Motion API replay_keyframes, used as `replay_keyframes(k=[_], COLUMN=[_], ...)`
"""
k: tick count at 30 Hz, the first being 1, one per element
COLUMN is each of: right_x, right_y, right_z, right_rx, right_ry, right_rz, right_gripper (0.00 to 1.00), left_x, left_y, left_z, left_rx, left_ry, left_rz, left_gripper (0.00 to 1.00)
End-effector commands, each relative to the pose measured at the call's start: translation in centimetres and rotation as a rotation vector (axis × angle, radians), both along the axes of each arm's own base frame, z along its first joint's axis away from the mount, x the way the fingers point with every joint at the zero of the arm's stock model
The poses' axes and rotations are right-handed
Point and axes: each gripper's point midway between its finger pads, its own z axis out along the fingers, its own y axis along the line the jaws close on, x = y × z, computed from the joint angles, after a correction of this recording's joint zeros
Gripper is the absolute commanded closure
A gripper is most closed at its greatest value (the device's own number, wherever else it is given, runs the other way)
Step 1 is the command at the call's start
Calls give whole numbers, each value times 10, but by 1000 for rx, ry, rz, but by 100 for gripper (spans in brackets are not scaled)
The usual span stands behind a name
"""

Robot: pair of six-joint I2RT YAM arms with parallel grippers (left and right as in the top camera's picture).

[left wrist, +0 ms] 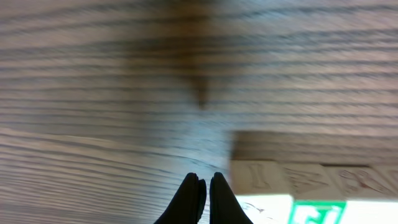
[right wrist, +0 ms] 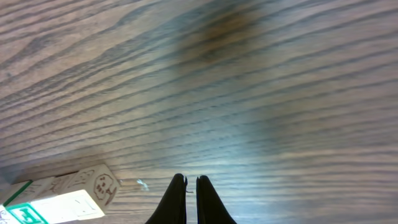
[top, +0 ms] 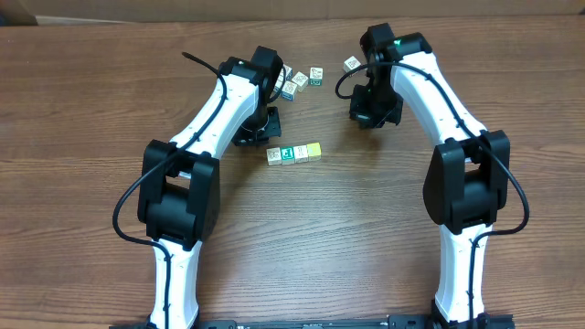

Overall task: Form a horizontal line
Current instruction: 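Swing the left gripper toward the row's left end block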

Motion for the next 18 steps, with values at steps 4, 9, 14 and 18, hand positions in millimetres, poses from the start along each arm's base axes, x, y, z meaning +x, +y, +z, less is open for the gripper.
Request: replay_keyframes(k=[4, 9, 14, 18], right_x=[-4, -4, -15, -18], right_y=[15, 17, 18, 17], right_z=[0, -6, -20, -36], right_rx=[31, 46, 56, 56], right_ry=[-22, -26, 14, 14], right_rz=[26, 27, 31, 32], right_gripper=[96, 96, 96, 96], left_x=[11, 10, 0, -5], left_y=[32, 19, 61, 68], left_z=[8, 7, 16, 52], left_rx=[62, -39, 117, 72], left_ry=[-41, -16, 12, -42], left_rz=[30, -39, -8, 50], left_gripper=[96, 96, 96, 95])
